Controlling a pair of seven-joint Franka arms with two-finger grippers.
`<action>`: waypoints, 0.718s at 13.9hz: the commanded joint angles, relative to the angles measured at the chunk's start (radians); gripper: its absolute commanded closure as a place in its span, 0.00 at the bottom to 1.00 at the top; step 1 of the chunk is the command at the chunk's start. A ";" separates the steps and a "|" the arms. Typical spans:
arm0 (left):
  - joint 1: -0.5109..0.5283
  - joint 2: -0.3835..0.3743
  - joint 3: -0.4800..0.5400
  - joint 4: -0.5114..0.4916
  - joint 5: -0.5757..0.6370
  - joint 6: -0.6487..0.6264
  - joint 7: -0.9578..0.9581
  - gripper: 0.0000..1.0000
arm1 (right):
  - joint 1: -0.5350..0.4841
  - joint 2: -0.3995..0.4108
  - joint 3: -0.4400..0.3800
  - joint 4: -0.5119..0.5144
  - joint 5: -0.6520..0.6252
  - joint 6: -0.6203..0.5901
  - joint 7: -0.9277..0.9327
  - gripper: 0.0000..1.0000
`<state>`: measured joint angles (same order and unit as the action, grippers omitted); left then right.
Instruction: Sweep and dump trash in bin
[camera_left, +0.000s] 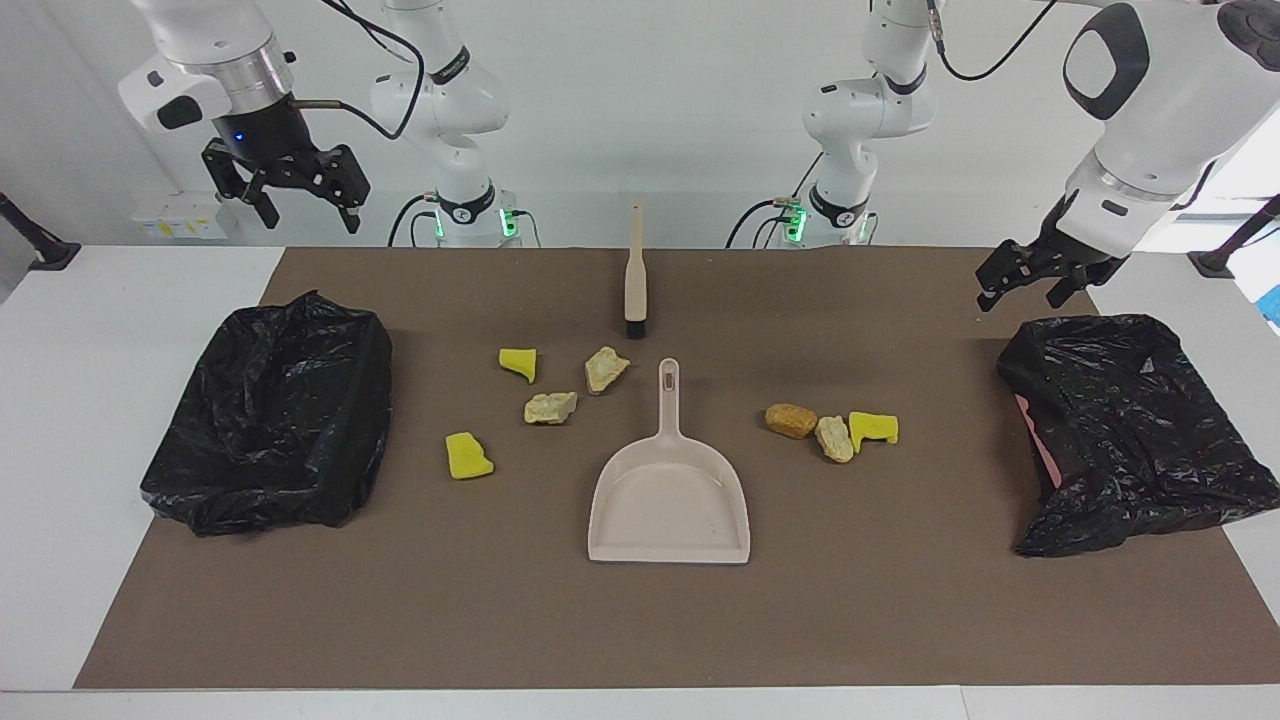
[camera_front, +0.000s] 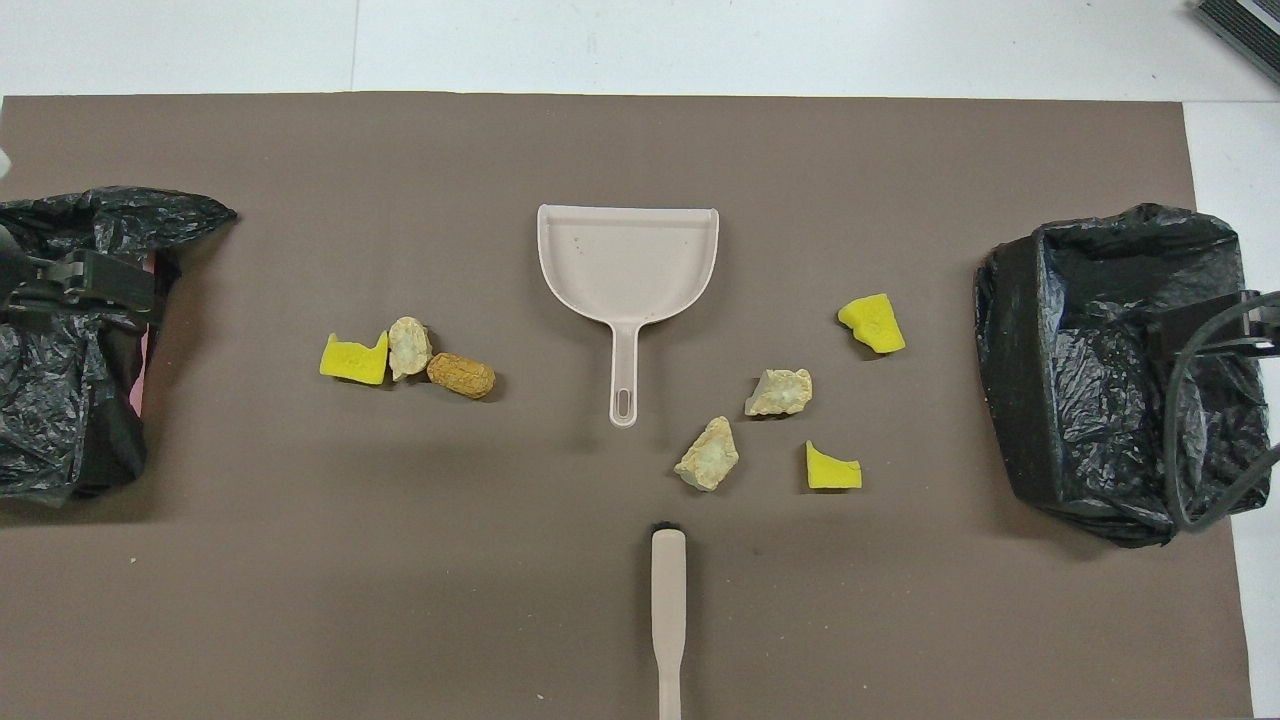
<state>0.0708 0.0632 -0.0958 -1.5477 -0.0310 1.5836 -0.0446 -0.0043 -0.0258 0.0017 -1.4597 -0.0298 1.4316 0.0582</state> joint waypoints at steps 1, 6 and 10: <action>-0.008 -0.016 -0.007 -0.020 -0.004 -0.002 0.003 0.00 | 0.016 0.012 0.006 -0.019 0.002 0.061 0.026 0.00; -0.129 -0.124 -0.019 -0.191 -0.012 0.035 -0.006 0.00 | 0.142 0.128 0.006 -0.019 0.001 0.196 0.172 0.00; -0.274 -0.250 -0.019 -0.412 -0.066 0.116 -0.081 0.00 | 0.260 0.208 0.006 -0.019 0.002 0.294 0.296 0.00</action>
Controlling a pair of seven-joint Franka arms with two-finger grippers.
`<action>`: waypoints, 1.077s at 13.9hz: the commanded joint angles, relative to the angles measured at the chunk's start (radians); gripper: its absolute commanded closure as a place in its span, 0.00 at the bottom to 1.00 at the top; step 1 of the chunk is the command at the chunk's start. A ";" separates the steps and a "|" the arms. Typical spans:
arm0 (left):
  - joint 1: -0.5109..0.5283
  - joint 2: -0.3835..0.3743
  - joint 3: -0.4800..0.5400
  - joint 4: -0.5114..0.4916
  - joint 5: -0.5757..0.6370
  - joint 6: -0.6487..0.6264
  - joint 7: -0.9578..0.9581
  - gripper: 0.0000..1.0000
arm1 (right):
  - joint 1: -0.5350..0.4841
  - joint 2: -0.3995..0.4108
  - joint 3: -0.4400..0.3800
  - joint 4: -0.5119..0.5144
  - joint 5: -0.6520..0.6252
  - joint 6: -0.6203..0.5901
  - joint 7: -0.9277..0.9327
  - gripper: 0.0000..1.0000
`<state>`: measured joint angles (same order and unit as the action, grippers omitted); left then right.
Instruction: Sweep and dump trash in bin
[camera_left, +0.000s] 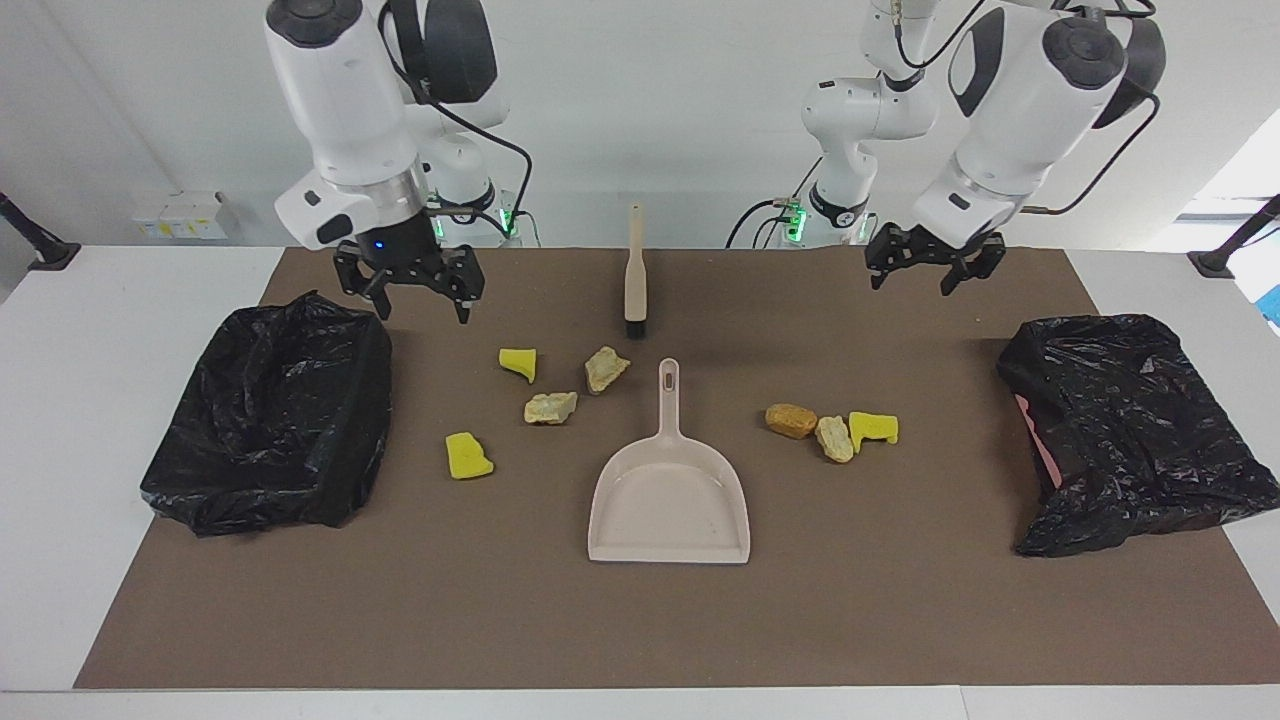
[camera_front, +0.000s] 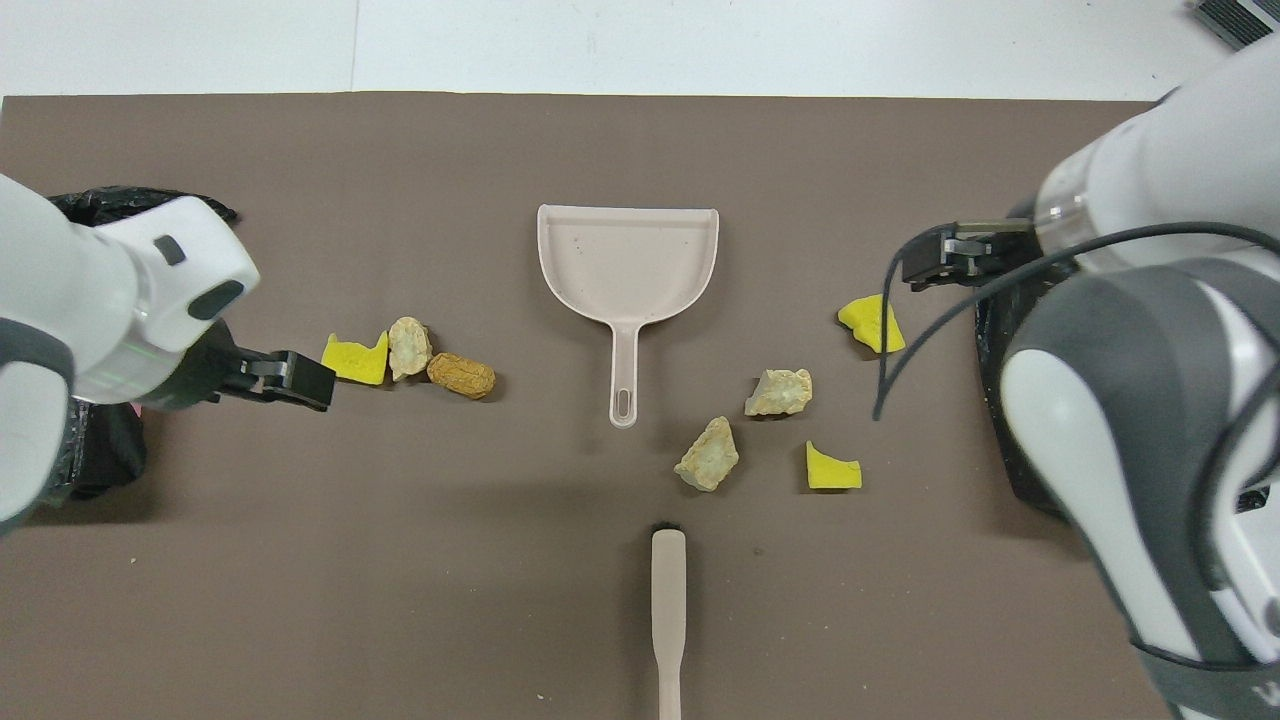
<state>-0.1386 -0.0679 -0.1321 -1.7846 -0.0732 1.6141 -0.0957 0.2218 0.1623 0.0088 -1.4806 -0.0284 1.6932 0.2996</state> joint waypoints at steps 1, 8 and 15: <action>-0.099 -0.157 0.017 -0.253 -0.039 0.125 -0.054 0.00 | 0.062 0.037 -0.001 0.003 0.001 0.048 0.078 0.00; -0.445 -0.204 0.017 -0.603 -0.088 0.395 -0.257 0.00 | 0.186 0.166 -0.001 0.017 0.002 0.170 0.248 0.00; -0.838 -0.069 0.017 -0.684 -0.111 0.780 -0.701 0.00 | 0.283 0.307 0.017 0.078 -0.001 0.244 0.371 0.00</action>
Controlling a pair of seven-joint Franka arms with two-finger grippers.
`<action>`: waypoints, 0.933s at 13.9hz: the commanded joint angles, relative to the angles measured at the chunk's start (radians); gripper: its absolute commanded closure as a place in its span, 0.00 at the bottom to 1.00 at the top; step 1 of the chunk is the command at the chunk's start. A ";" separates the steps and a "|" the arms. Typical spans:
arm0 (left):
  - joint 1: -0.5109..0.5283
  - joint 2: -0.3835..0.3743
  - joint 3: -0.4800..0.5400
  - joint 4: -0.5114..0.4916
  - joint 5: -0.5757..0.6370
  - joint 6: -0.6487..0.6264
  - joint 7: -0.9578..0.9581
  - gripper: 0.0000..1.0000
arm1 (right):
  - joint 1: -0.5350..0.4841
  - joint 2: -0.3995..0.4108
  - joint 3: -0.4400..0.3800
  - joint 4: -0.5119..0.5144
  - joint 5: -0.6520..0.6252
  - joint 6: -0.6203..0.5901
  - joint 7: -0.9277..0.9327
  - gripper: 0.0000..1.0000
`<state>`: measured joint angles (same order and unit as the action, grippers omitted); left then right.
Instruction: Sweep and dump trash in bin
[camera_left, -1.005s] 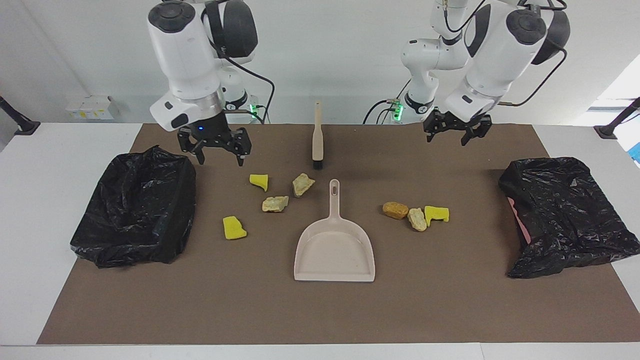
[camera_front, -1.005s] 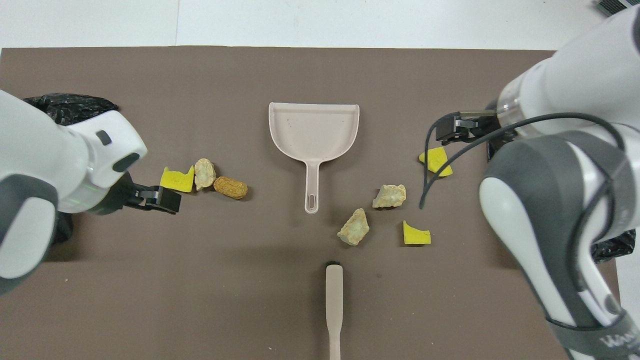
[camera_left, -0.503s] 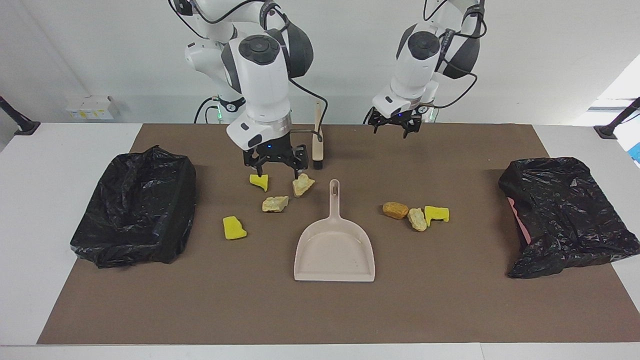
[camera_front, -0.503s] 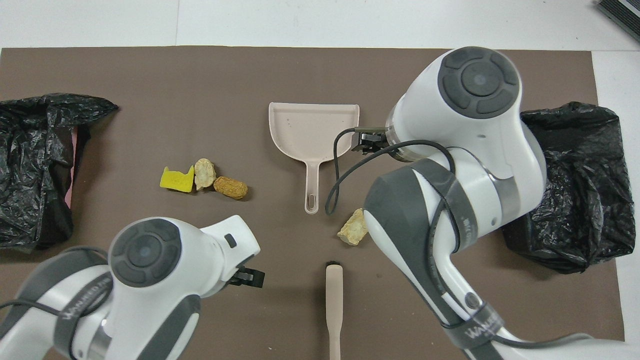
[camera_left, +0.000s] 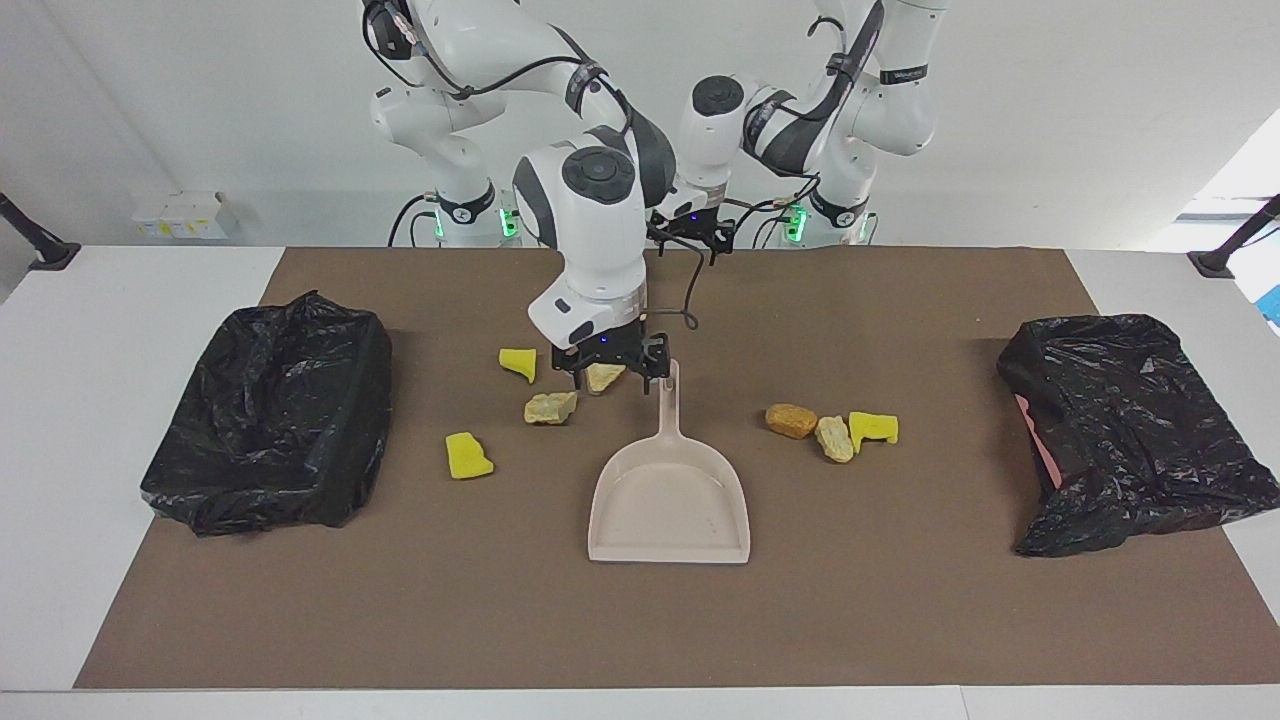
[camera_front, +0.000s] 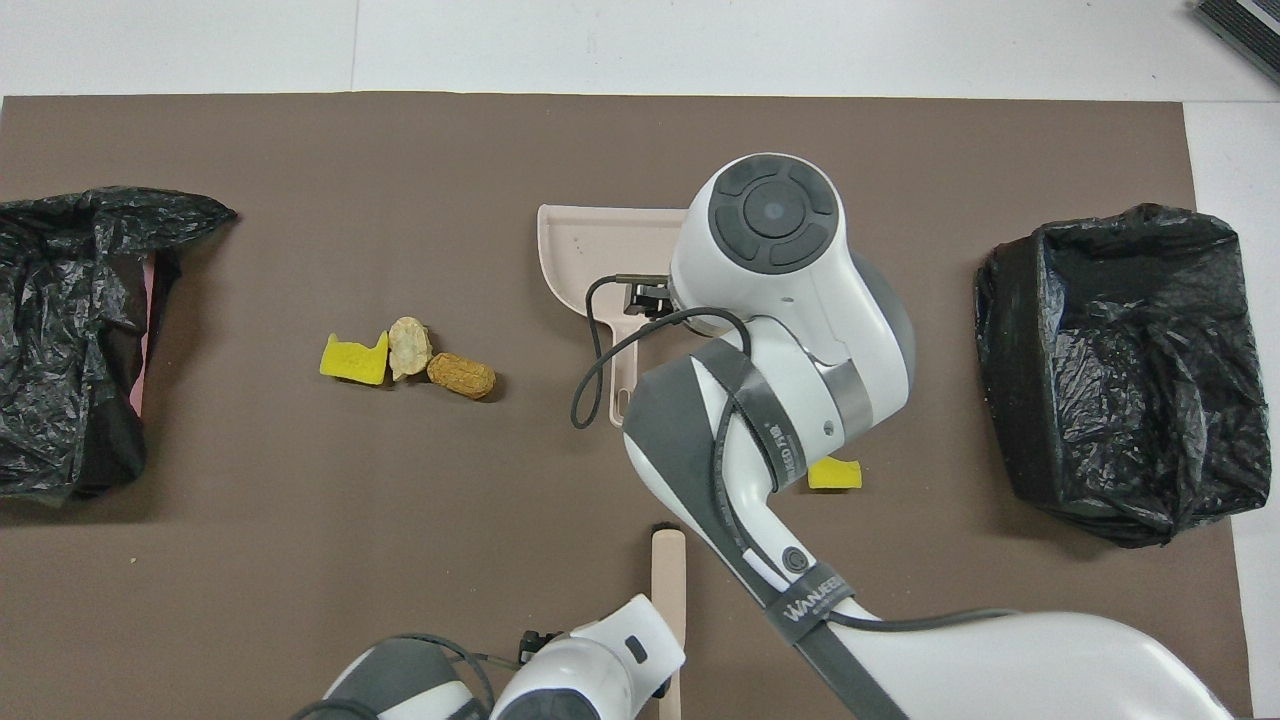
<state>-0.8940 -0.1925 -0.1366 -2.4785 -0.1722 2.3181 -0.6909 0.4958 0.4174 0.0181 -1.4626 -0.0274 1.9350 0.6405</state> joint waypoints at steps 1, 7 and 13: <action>-0.117 0.080 0.022 0.032 -0.012 0.093 -0.139 0.00 | 0.024 0.078 0.010 0.071 -0.002 0.005 0.041 0.00; -0.172 0.156 0.029 0.082 -0.010 0.080 -0.160 0.00 | 0.070 0.143 0.011 0.026 0.006 0.105 0.048 0.11; -0.174 0.156 0.026 0.119 -0.010 0.009 -0.223 0.59 | 0.070 0.096 0.017 -0.067 0.098 0.108 0.048 0.24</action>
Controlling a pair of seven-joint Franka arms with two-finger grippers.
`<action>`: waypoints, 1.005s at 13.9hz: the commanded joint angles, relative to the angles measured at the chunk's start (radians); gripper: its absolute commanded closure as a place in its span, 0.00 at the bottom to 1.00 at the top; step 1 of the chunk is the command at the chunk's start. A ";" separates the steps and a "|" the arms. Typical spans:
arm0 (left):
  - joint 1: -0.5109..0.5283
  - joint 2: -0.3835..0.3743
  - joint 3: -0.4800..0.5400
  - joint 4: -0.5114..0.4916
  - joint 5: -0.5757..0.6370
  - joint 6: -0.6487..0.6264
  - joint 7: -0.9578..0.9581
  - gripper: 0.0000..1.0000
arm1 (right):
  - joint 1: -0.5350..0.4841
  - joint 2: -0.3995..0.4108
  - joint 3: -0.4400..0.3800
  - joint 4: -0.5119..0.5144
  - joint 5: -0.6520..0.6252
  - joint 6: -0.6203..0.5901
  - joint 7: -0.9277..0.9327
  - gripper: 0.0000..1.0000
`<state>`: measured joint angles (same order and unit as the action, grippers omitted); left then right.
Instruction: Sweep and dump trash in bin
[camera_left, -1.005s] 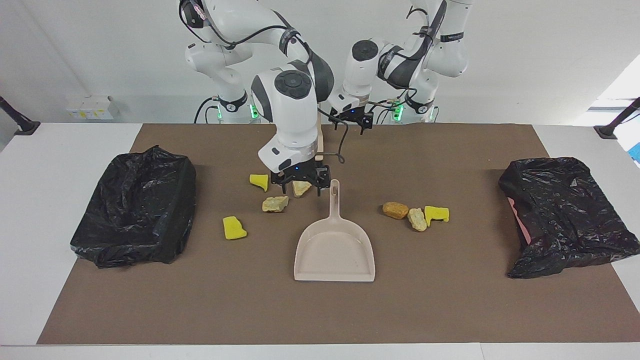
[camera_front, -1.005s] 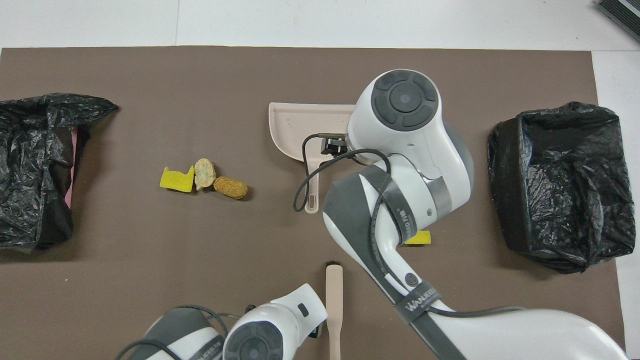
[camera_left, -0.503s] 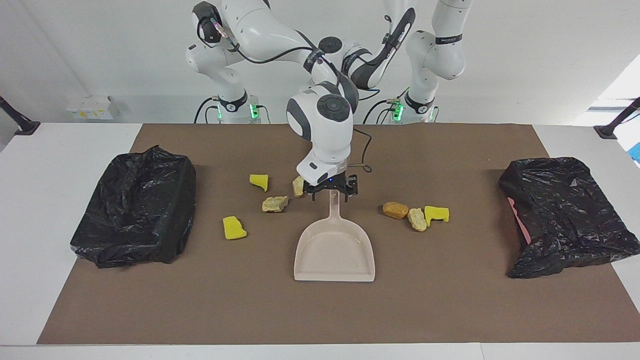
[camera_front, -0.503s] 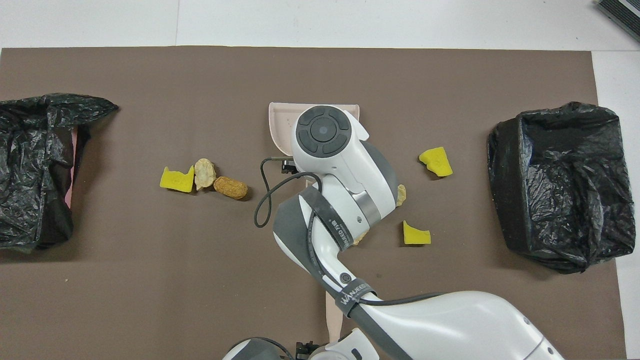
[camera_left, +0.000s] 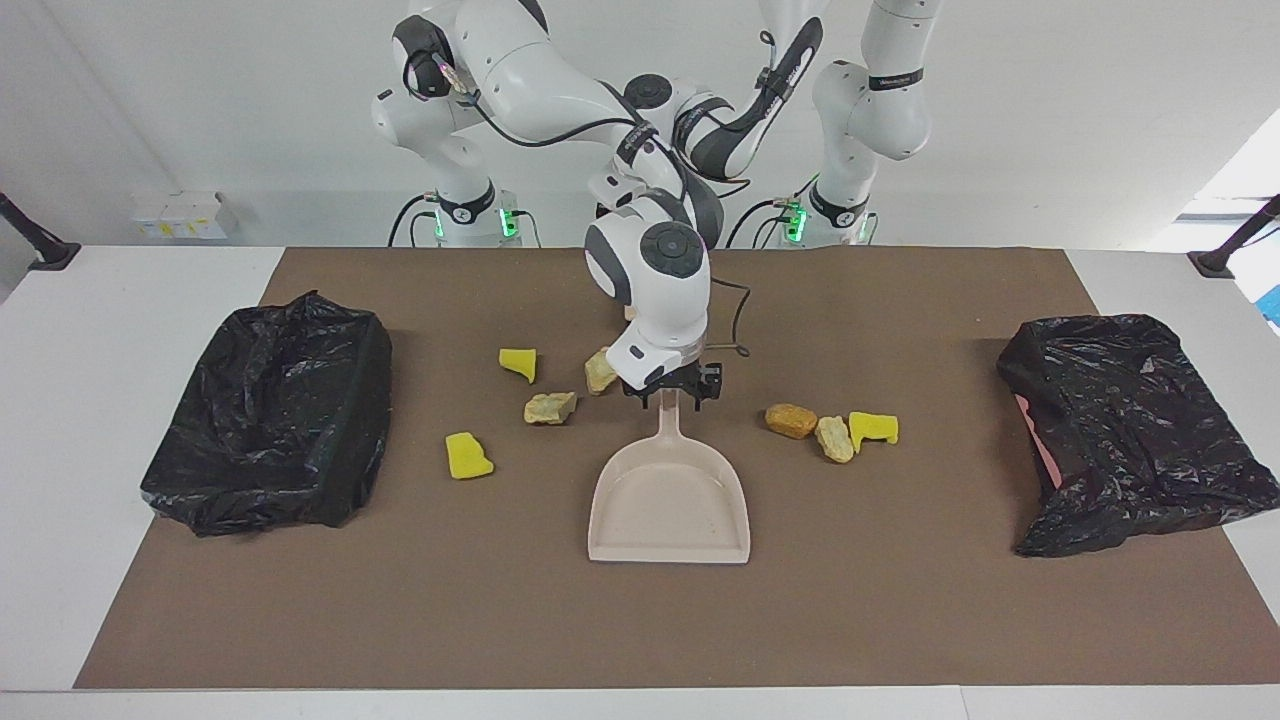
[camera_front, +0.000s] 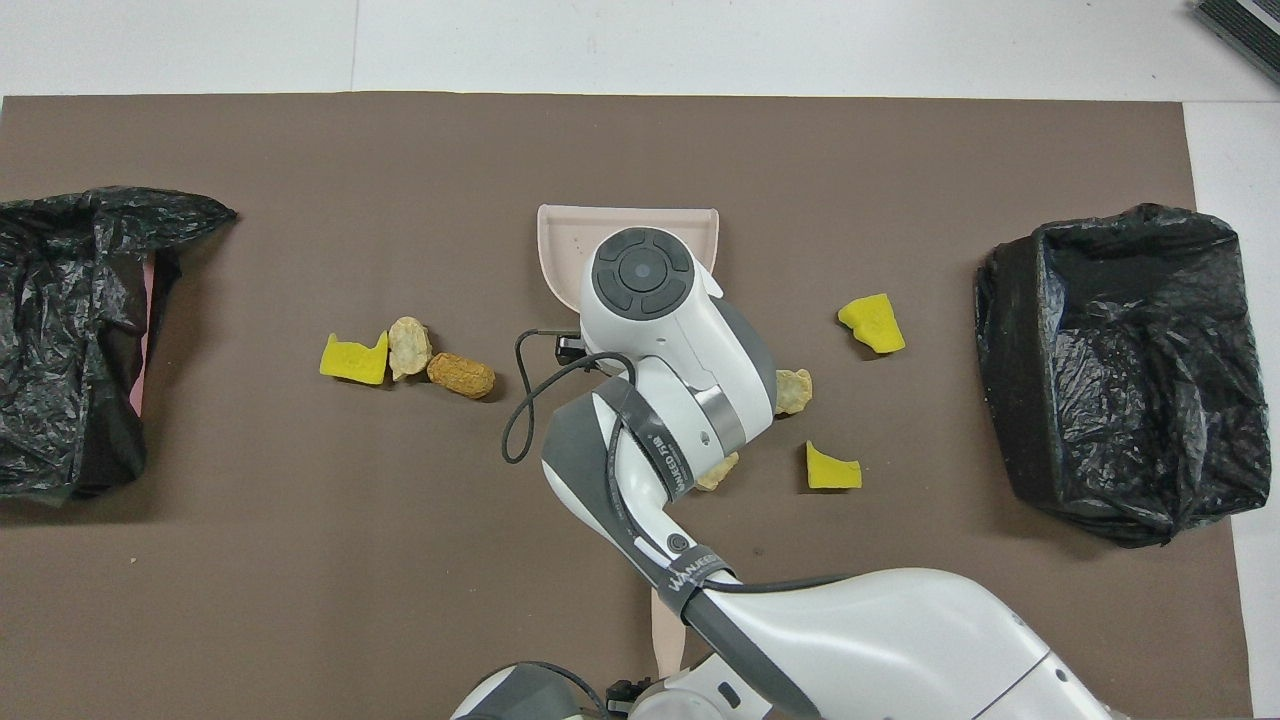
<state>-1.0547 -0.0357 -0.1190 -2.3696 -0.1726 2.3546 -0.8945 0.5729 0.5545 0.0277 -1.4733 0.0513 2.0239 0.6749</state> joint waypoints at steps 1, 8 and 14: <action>-0.013 -0.003 0.009 0.007 -0.010 -0.029 -0.020 0.59 | -0.007 -0.041 0.008 -0.056 0.019 0.021 0.011 0.29; 0.031 -0.016 0.015 0.007 -0.010 -0.095 -0.021 1.00 | -0.007 -0.056 0.023 -0.061 0.007 -0.034 -0.056 1.00; 0.133 -0.073 0.021 0.001 -0.001 -0.199 -0.023 1.00 | -0.097 -0.191 0.014 -0.062 -0.001 -0.102 -0.461 1.00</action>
<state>-0.9609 -0.0723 -0.0961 -2.3609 -0.1728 2.1957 -0.9114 0.5263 0.4426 0.0301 -1.4992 0.0524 1.9537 0.3463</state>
